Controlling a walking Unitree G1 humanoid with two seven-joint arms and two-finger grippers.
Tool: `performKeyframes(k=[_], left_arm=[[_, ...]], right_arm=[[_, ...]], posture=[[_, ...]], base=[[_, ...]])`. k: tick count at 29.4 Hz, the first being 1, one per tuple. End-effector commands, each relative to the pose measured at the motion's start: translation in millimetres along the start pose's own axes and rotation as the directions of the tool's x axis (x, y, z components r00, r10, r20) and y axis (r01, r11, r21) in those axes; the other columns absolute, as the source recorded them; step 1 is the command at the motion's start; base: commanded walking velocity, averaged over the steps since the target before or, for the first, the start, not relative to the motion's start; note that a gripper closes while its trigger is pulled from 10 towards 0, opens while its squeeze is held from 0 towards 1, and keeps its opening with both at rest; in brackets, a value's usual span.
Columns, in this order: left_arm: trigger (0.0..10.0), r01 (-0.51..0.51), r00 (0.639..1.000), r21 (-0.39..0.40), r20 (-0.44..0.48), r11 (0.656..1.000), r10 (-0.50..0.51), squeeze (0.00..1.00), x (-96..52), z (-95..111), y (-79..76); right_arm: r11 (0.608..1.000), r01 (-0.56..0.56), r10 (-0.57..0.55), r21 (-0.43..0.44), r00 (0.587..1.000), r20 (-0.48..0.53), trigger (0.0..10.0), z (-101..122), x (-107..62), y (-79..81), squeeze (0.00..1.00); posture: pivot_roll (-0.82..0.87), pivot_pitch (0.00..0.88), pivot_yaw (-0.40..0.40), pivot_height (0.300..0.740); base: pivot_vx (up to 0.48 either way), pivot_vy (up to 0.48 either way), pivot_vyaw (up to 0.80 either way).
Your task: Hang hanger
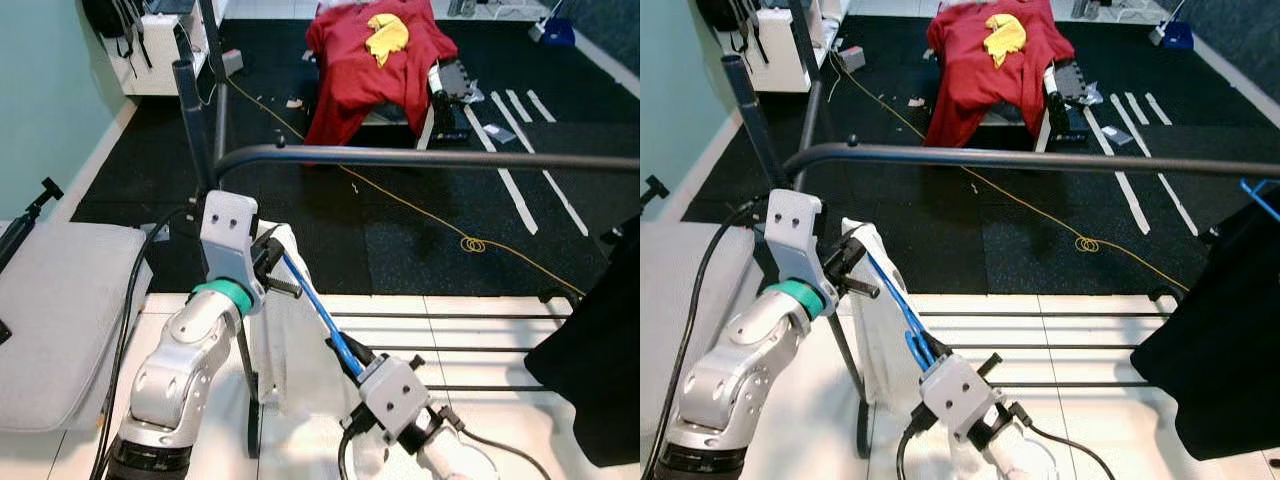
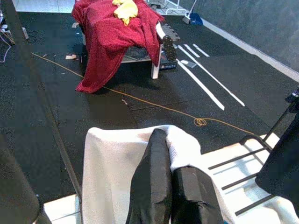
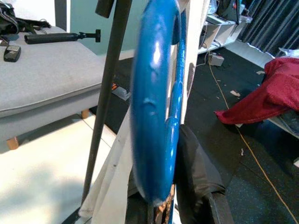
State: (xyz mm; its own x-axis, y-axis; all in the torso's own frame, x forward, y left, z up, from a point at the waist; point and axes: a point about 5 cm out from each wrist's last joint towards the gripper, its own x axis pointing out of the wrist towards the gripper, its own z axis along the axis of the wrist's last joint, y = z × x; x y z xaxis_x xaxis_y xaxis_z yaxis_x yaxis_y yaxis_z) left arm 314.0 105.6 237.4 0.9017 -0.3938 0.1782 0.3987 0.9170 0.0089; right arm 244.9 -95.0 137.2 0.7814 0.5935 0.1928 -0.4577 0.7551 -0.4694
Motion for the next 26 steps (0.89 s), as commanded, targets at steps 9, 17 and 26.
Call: performKeyframes(k=[9,17,26], left_arm=[[10.0,-0.013,0.995,0.099,0.104,0.995,0.002,0.00,18.8,25.1,-5.9],[10.0,-0.042,0.995,0.221,0.094,0.974,0.022,0.00,22.1,24.8,3.5],[10.0,0.045,0.997,0.227,0.056,0.973,-0.060,0.00,22.5,17.3,-1.5]], right_arm=[[0.942,-0.315,0.293,-0.113,0.940,-0.173,10.0,16.7,-43.0,-17.4,0.00],[0.952,-0.295,0.270,-0.081,0.934,-0.234,10.0,17.9,-79.6,-2.6,0.00],[0.966,0.006,-0.036,-0.259,0.993,-0.114,10.0,36.0,-74.1,-23.3,0.00]], posture=[[-0.21,0.184,0.066,0.740],[-0.22,0.192,0.069,0.740],[-0.23,0.192,0.085,0.740]], base=[[0.000,0.000,0.00],[0.000,0.000,0.00],[0.000,0.000,0.00]])
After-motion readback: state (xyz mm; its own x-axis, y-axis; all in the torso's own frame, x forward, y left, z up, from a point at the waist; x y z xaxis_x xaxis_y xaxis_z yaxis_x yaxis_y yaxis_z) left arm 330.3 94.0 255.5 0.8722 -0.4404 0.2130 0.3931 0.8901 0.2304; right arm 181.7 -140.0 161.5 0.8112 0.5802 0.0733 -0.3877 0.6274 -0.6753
